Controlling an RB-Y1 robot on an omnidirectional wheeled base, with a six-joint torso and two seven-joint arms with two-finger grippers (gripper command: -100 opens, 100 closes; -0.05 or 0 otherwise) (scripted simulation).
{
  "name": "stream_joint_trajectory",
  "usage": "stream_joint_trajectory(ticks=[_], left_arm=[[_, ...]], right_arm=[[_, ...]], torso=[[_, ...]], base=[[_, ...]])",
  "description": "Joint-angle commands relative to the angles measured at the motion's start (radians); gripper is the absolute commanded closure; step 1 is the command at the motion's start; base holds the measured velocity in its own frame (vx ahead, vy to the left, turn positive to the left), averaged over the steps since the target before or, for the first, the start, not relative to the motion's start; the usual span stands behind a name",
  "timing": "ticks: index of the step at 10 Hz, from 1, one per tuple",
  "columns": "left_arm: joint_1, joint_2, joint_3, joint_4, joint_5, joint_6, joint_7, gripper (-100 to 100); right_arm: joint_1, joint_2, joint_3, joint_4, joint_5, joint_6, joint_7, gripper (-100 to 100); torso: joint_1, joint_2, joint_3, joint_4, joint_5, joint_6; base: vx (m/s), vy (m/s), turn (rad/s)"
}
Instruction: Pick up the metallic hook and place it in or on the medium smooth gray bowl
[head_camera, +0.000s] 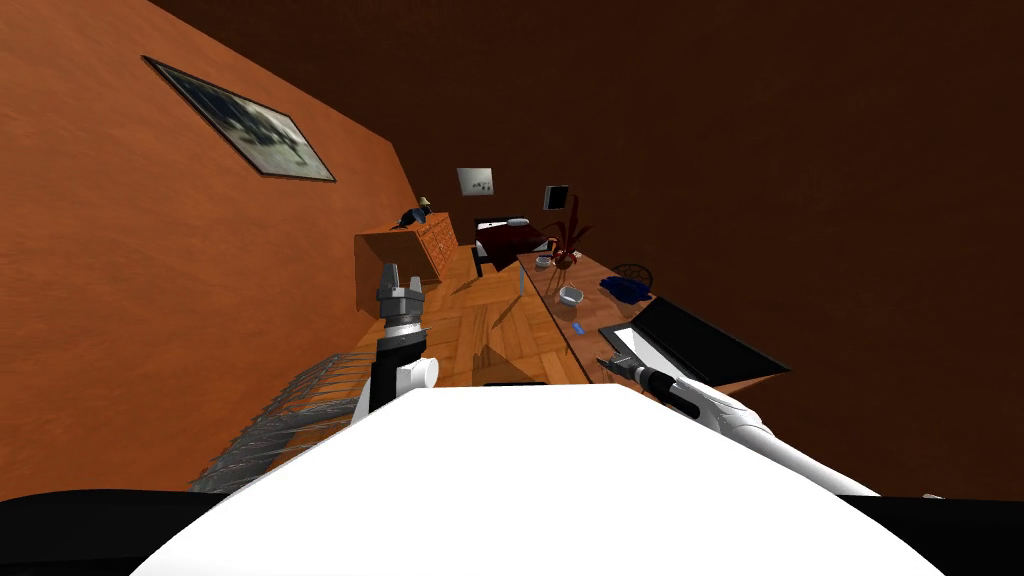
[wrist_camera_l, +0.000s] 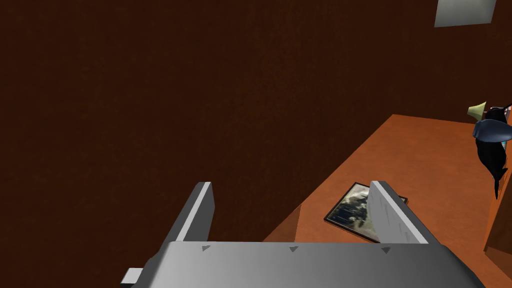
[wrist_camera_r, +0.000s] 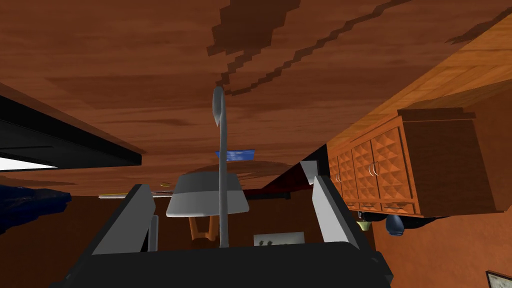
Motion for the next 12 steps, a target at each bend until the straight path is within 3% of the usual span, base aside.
stream_joint_trajectory(ticks=[1, 5, 6, 7, 8, 9, 10, 12], left_arm=[[0.0, 0.0, 0.0, 0.0, 0.0, 0.0, 0.0, 0], [0.0, 0.0, 0.0, 0.0, 0.0, 0.0, 0.0, 0], [0.0, 0.0, 0.0, 0.0, 0.0, 0.0, 0.0, 0], [0.0, 0.0, 0.0, 0.0, 0.0, 0.0, 0.0, 0], [0.0, 0.0, 0.0, 0.0, 0.0, 0.0, 0.0, 0], [0.0, 0.0, 0.0, 0.0, 0.0, 0.0, 0.0, 0], [0.0, 0.0, 0.0, 0.0, 0.0, 0.0, 0.0, 0], [0.0, 0.0, 0.0, 0.0, 0.0, 0.0, 0.0, 0]], right_arm=[[0.0, 0.0, 0.0, 0.0, 0.0, 0.0, 0.0, 100], [-0.002, -0.002, -0.005, 0.001, -0.002, 0.006, 0.0, 100], [-0.002, -0.001, -0.005, 0.001, -0.002, 0.006, 0.0, 0], [0.011, -0.031, 0.0, -0.02, -0.003, -0.01, -0.016, 100], [0.005, -0.019, -0.001, -0.013, -0.003, 0.0, -0.009, 100], [0.007, -0.022, -0.001, -0.015, -0.003, -0.003, -0.012, 0], [0.008, -0.051, 0.001, -0.022, -0.008, -0.007, -0.032, 100], [0.01, -0.083, 0.003, -0.031, -0.013, -0.013, -0.055, 100]], torso=[[0.0, 0.0, 0.0, 0.0, 0.0, 0.0], [-0.001, -0.001, -0.002, -0.003, -0.002, -0.003], [-0.001, -0.001, -0.002, -0.002, -0.002, -0.003], [-0.001, -0.001, -0.002, -0.002, -0.002, -0.003], [0.001, 0.001, -0.001, -0.002, -0.001, -0.002], [0.001, 0.0, -0.001, -0.002, -0.001, -0.003], [0.0, 0.0, -0.001, -0.002, -0.001, -0.003], [0.003, -0.01, -0.006, -0.002, 0.0, -0.004]], base=[[0.0, 0.0, 0.0], [0.001, 0.0, -0.006], [0.0, 0.0, 0.0], [-0.022, 0.02, -0.059], [-0.015, 0.012, -0.024], [0.0, 0.0, 0.0], [0.079, 0.026, 0.039], [0.168, 0.03, 0.037]])
